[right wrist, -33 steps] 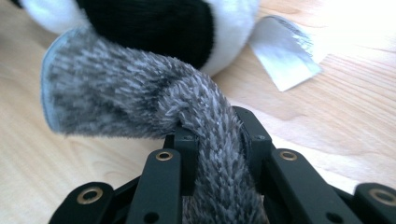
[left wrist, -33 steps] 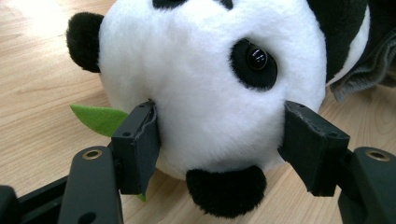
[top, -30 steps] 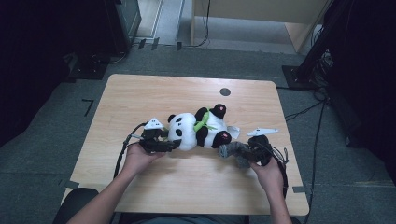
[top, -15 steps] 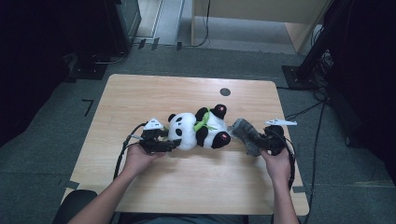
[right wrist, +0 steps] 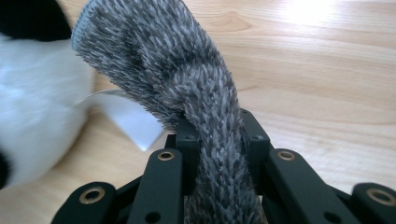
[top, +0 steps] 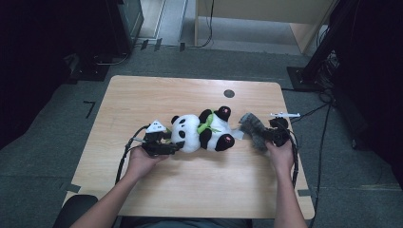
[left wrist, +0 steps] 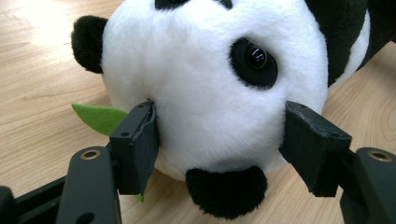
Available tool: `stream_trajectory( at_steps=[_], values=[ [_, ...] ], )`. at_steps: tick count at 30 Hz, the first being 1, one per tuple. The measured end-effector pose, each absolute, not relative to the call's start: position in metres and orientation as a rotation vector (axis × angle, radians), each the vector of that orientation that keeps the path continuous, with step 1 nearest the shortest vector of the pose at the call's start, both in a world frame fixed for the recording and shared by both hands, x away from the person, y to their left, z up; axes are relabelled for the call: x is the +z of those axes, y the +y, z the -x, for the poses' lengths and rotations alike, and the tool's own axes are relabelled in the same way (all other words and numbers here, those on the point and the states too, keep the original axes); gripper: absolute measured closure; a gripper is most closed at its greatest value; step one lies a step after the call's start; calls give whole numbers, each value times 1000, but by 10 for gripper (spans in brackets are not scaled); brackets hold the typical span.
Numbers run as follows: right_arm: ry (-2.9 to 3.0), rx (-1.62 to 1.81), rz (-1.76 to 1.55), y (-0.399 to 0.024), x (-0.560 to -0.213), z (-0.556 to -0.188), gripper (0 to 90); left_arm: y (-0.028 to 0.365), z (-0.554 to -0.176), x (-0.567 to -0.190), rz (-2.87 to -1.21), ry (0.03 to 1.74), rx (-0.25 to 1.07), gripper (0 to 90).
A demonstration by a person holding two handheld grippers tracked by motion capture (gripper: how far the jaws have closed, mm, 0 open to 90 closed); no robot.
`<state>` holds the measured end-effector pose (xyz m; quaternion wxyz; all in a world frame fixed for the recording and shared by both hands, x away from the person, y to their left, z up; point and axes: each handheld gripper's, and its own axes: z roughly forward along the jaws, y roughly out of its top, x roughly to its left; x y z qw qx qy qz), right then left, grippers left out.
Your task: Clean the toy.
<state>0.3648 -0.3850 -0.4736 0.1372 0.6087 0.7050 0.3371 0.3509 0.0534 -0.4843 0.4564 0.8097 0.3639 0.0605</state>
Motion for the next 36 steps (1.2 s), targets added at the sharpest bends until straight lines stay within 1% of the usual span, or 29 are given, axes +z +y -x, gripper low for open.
stream_trajectory(
  at_steps=[5,8,10,11,17,21,25,36],
  values=[
    [2027,936,-1779,-390,-488,-374,745,53,-351,-485,-1993,895,151,312],
    [2013,978,-1799,-396,-494,-377,738,54,-351,-486,-1990,891,155,311],
    [2010,990,-1791,-399,-497,-378,717,54,-351,-486,-1989,888,156,309],
    [2009,999,-1779,-400,-499,-377,694,54,-351,-486,-1988,889,157,308],
    [1997,1044,-1806,-406,-495,-376,468,54,-351,-486,-1987,893,157,298],
    [1980,1068,-1770,-405,-489,-374,379,54,-352,-486,-1986,897,151,285],
    [1944,1105,-1730,-404,-478,-369,319,54,-352,-486,-1987,894,152,283],
    [1955,1155,-1649,-394,-460,-358,243,54,-352,-486,-1989,893,149,279]
  ],
)
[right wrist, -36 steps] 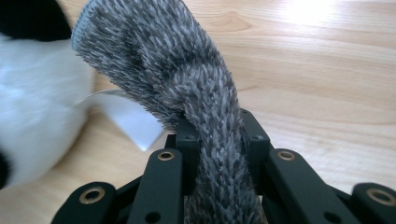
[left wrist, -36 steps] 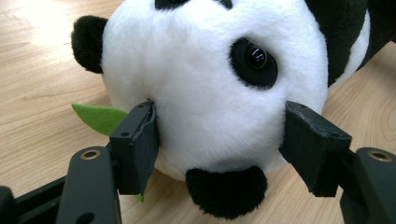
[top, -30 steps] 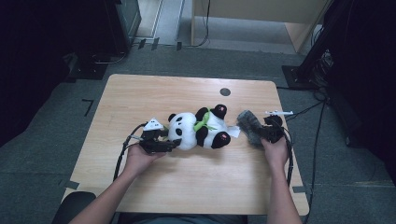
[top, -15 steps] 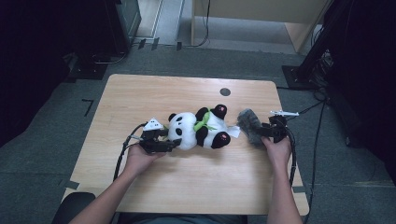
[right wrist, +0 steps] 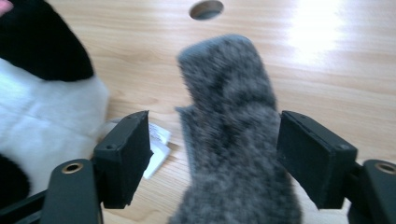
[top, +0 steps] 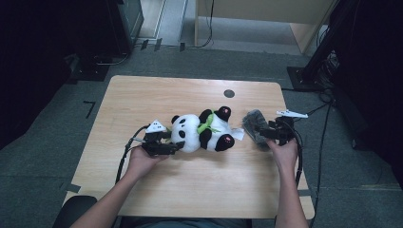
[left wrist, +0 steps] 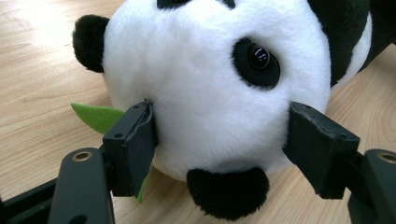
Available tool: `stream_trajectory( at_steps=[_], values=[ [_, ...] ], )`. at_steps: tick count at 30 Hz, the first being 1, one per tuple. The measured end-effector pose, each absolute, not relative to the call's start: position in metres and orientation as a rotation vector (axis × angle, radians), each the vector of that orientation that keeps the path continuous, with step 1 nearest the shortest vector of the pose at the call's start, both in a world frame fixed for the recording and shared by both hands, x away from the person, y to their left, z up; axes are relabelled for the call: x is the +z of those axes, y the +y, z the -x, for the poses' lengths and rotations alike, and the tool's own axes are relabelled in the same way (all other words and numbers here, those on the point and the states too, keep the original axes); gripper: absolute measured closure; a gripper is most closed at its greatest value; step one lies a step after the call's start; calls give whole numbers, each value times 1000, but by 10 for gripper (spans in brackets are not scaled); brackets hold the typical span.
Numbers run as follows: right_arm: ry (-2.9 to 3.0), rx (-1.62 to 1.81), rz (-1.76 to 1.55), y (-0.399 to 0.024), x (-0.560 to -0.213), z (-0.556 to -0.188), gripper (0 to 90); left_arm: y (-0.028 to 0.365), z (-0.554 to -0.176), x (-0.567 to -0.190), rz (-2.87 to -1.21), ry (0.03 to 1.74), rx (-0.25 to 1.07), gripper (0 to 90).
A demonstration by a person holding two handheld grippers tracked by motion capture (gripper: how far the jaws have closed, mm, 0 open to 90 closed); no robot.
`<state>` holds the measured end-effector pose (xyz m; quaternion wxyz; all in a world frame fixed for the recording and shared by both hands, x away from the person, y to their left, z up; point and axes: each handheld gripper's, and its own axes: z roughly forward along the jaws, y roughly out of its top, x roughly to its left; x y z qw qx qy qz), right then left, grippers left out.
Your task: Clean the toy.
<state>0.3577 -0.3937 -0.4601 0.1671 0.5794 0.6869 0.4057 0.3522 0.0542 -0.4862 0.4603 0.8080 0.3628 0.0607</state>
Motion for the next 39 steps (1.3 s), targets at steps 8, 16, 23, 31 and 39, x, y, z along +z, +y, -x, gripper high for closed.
stream_trajectory(
  at_steps=[8,16,23,31,39],
  values=[
    [1993,1185,-1593,-376,-451,-349,229,54,-352,-486,-1992,891,149,277],
    [2046,1235,-1513,-358,-441,-341,204,54,-352,-486,-1994,889,152,273],
    [2089,1261,-1454,-339,-433,-335,136,54,-352,-485,-1995,889,151,272],
    [2141,1336,-1377,-322,-426,-324,0,54,-353,-486,-1993,889,148,271],
    [2242,1357,-1311,-295,-435,-317,0,54,-353,-485,-1993,889,148,271]
  ],
)
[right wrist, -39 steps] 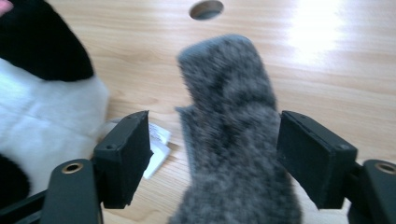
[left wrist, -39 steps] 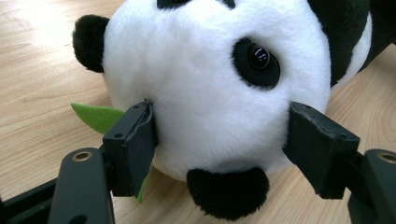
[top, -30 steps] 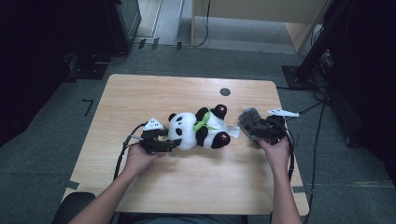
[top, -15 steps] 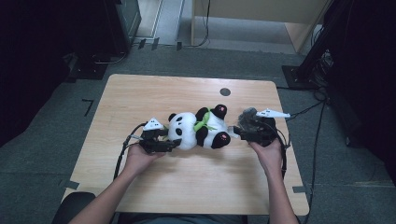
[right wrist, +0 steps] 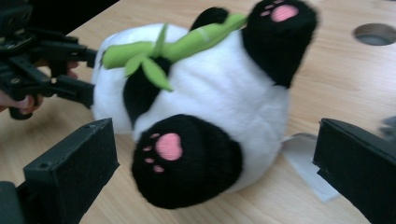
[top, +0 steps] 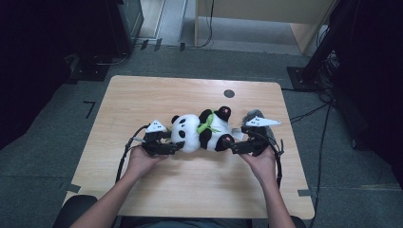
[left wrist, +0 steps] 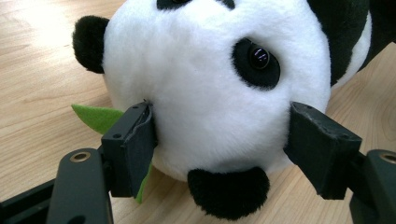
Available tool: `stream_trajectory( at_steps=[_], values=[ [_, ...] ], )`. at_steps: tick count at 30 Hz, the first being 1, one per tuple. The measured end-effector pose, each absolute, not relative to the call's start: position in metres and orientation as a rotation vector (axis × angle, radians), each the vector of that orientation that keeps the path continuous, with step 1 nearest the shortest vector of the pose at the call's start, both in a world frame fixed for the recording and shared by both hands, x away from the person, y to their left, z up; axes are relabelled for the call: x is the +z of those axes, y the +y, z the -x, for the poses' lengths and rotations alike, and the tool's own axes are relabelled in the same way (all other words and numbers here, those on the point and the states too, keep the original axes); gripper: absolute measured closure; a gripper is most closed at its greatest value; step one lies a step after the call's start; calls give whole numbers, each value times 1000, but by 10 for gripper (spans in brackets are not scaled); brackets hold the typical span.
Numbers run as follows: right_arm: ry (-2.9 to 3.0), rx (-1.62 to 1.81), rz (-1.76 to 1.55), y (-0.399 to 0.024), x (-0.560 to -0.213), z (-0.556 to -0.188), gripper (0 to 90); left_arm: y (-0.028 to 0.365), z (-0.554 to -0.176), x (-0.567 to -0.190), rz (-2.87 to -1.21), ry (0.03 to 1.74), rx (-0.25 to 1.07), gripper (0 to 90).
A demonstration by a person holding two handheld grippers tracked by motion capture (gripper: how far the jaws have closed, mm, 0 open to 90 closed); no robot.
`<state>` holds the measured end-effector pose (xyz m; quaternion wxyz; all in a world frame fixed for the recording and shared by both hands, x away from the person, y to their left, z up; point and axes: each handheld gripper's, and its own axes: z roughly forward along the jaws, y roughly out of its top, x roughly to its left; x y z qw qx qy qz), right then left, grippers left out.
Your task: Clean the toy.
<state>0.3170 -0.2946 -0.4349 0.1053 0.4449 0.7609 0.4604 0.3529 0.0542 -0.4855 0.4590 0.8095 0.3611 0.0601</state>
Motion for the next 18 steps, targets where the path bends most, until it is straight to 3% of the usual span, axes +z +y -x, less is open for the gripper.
stream_trajectory(
  at_steps=[18],
  values=[
    [2348,1266,-1154,-257,-473,-329,0,53,-356,-486,-1974,902,140,263]
  ],
)
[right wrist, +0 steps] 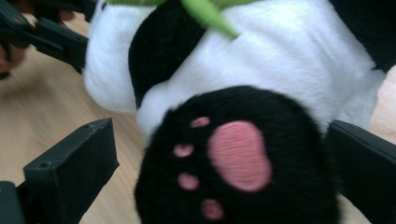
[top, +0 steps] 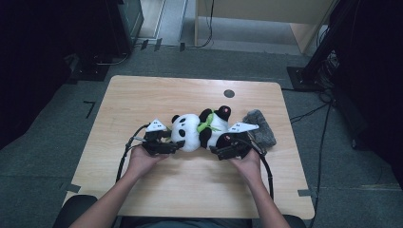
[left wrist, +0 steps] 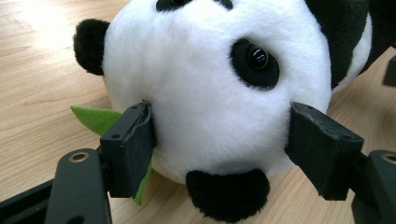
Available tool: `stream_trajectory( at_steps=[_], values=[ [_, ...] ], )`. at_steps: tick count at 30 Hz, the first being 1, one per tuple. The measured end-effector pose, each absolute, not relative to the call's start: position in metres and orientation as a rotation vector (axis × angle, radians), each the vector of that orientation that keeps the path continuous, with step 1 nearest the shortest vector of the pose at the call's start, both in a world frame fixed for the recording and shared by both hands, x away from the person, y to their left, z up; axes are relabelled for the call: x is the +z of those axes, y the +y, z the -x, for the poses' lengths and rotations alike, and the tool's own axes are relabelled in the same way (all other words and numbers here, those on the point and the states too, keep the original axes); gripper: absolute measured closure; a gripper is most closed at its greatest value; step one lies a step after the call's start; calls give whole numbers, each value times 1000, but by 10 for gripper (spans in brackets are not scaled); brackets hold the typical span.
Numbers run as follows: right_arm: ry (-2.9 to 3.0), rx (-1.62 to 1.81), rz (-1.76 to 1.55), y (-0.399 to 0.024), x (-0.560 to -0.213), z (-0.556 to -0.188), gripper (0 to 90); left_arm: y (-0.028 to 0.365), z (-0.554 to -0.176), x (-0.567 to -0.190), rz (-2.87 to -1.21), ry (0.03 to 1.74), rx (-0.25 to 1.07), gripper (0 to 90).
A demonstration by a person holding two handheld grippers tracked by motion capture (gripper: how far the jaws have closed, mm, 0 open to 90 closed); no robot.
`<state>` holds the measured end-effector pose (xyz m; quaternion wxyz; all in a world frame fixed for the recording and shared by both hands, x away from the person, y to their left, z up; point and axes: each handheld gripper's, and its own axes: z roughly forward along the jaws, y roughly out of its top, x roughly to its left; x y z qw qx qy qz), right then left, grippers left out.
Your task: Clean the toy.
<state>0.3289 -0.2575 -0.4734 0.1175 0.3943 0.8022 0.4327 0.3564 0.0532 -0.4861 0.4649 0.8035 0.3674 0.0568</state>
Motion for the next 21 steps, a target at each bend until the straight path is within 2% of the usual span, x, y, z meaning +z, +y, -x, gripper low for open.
stream_trajectory(
  at_steps=[6,9,14,17,21],
  values=[
    [2338,1168,-1124,-250,-475,-328,10,52,-358,-486,-1968,906,132,263],
    [2278,1074,-1097,-247,-475,-326,159,52,-359,-486,-1963,910,128,263],
    [2288,1117,-1119,-254,-470,-329,426,51,-360,-484,-1964,908,123,262],
    [2313,1143,-1155,-260,-463,-333,479,51,-359,-479,-1953,876,133,260],
    [2307,1194,-1224,-269,-451,-335,488,55,-354,-466,-1924,777,198,265]
  ],
)
